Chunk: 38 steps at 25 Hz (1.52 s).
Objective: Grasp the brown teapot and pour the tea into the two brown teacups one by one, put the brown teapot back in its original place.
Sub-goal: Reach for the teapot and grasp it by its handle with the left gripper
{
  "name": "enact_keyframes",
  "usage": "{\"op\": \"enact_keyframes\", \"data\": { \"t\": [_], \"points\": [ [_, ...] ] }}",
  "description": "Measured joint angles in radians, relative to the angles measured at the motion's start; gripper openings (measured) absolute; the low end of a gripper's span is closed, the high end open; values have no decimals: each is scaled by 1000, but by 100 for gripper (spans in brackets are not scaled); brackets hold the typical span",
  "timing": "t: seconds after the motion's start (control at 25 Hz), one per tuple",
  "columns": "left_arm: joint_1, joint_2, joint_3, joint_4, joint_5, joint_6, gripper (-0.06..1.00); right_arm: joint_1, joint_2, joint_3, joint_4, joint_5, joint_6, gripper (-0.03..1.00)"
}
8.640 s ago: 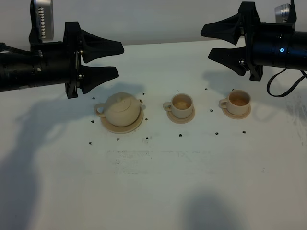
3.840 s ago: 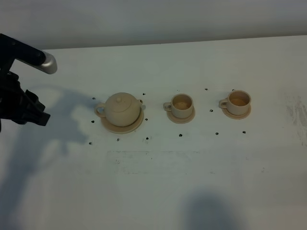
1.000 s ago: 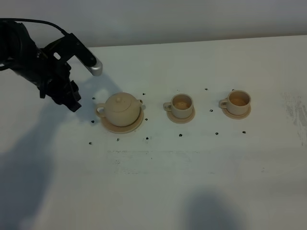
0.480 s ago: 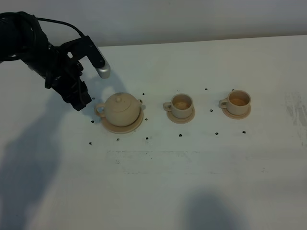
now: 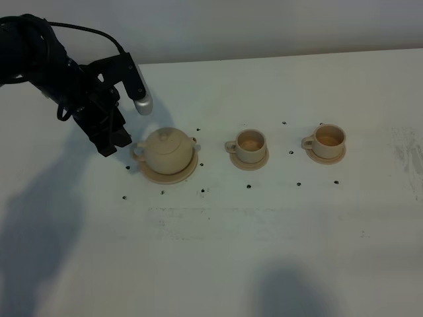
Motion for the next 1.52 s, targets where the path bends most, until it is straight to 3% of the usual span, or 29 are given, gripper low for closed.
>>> {"op": "enact_keyframes", "data": {
  "t": [0.24,0.56,1.52],
  "points": [
    [0,57,0,30,4,20,41,0,0,0,0,0,0,23],
    [0,69,0,33,-40,129,41,0,0,0,0,0,0,23],
    [0,98,0,-85,-70,296,41,0,0,0,0,0,0,23]
  ]
}}
